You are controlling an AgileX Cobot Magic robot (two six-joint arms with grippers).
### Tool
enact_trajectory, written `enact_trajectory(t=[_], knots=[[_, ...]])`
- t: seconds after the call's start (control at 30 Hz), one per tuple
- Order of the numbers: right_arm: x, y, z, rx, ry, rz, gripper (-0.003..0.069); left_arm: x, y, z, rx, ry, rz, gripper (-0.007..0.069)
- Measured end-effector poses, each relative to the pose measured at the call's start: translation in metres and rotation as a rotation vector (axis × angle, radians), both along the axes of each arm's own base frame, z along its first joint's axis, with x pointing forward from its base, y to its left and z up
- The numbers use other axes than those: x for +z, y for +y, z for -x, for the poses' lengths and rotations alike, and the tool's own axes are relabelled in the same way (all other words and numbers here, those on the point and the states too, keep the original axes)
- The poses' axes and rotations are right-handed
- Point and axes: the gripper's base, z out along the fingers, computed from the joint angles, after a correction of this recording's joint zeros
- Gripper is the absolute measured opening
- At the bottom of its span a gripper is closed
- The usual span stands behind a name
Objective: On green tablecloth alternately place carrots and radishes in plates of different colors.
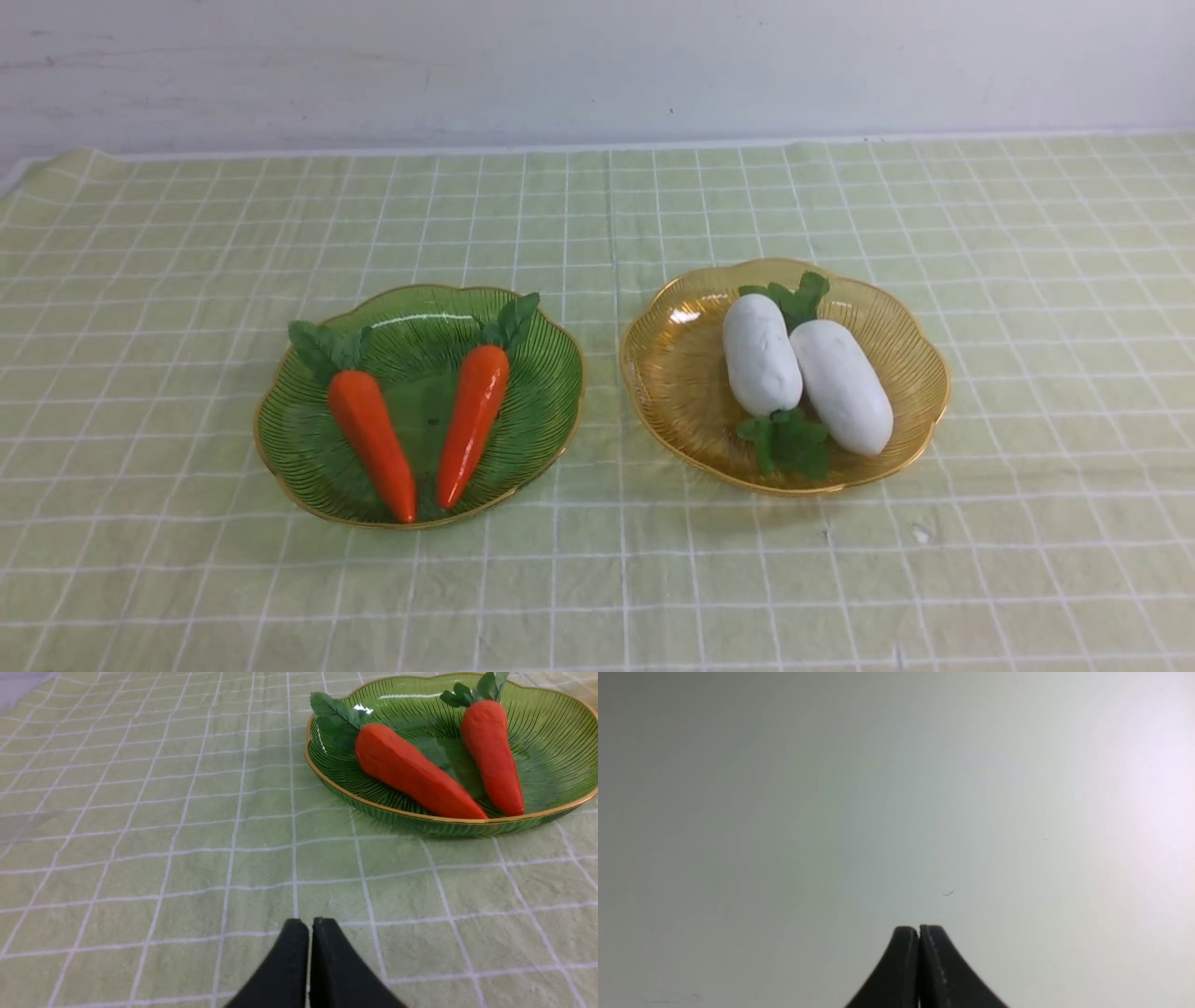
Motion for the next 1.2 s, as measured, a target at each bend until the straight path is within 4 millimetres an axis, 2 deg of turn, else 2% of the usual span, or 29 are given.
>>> enact_trajectory(t=[0.6,0.7,0.77,0.87,0.97,1.03,1.07,1.13,1.2], knots=[[0.000,0.000,0.000,-0.002,-0.001,0.003,-0.0015,0.000,0.000,0.000,0.000,0.000,0.001,-0.0008],[-0.002,0.000,0.001,-0.027,0.005,0.054,-0.0015,0.000,0.000,0.000,0.000,0.000,0.001,-0.0008],[-0.009,-0.001,0.003,-0.090,0.056,0.158,-0.0015,0.000,0.000,0.000,0.000,0.000,0.001,-0.0008],[-0.025,-0.002,0.000,-0.153,0.160,0.238,-0.0015,0.000,0.000,0.000,0.000,0.000,0.001,-0.0008],[-0.080,-0.007,-0.011,-0.242,0.448,0.311,-0.0015,0.000,0.000,0.000,0.000,0.000,0.002,-0.0008],[-0.108,-0.009,-0.014,-0.262,0.543,0.322,-0.0015,0.000,0.000,0.000,0.000,0.000,0.002,-0.0008],[-0.108,-0.009,-0.013,-0.269,0.544,0.321,-0.0015,0.000,0.000,0.000,0.000,0.000,0.002,-0.0008],[-0.139,-0.010,-0.014,-0.280,0.622,0.329,-0.0015,0.000,0.000,0.000,0.000,0.000,0.002,-0.0008],[-0.158,-0.011,-0.014,-0.286,0.666,0.330,-0.0015,0.000,0.000,0.000,0.000,0.000,0.002,-0.0008]])
